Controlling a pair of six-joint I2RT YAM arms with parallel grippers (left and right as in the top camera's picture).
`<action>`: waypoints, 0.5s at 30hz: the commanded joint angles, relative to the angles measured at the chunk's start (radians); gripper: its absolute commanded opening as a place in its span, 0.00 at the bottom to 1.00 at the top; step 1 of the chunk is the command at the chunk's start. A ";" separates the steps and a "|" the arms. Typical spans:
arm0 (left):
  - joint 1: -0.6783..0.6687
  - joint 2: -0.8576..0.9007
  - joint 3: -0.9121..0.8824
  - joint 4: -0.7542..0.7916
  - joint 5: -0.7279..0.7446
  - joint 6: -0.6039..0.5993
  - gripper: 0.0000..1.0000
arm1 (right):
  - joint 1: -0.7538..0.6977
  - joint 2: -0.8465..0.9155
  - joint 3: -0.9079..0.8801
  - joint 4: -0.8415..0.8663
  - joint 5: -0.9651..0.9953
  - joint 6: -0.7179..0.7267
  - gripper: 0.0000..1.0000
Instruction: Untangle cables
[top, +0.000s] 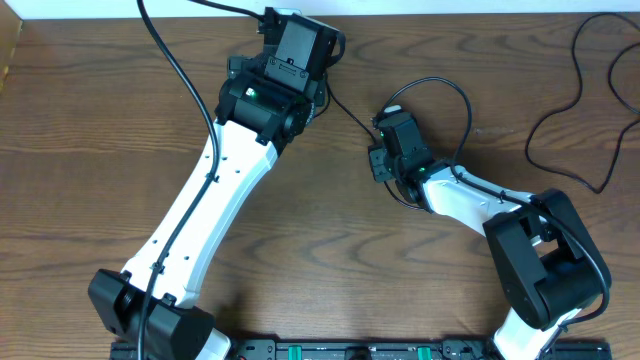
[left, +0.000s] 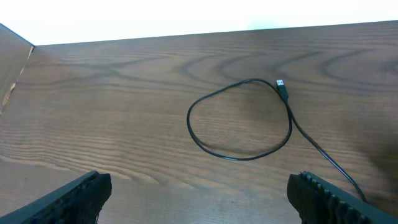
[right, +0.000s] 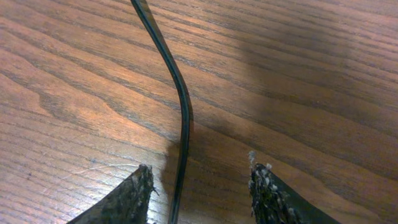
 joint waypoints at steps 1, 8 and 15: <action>0.000 -0.012 0.002 -0.003 -0.002 -0.013 0.96 | 0.001 0.014 0.003 -0.010 -0.007 -0.015 0.48; 0.000 -0.012 0.002 -0.003 -0.002 -0.013 0.95 | 0.005 0.047 0.003 -0.021 -0.044 -0.015 0.40; 0.000 -0.012 0.002 -0.003 -0.002 -0.013 0.95 | 0.007 0.061 0.003 -0.023 -0.043 -0.015 0.20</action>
